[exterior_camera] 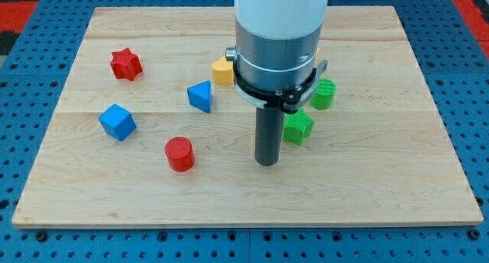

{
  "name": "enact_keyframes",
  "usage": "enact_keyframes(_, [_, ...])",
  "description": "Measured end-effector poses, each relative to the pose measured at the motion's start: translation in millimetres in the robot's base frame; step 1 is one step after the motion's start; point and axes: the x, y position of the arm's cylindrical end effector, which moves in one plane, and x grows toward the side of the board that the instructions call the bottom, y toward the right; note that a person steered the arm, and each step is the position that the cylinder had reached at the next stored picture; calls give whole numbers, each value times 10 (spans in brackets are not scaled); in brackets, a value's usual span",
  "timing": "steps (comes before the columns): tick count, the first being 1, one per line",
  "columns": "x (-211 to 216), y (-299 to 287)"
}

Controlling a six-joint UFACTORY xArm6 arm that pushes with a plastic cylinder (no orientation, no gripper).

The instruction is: Move the green star below the green circle

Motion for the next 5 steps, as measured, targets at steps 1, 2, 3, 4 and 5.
enact_keyframes(1, [-289, 91])
enact_keyframes(2, [-270, 383])
enact_keyframes(3, [-243, 518])
enact_keyframes(4, [-243, 518])
enact_keyframes(5, [-331, 518])
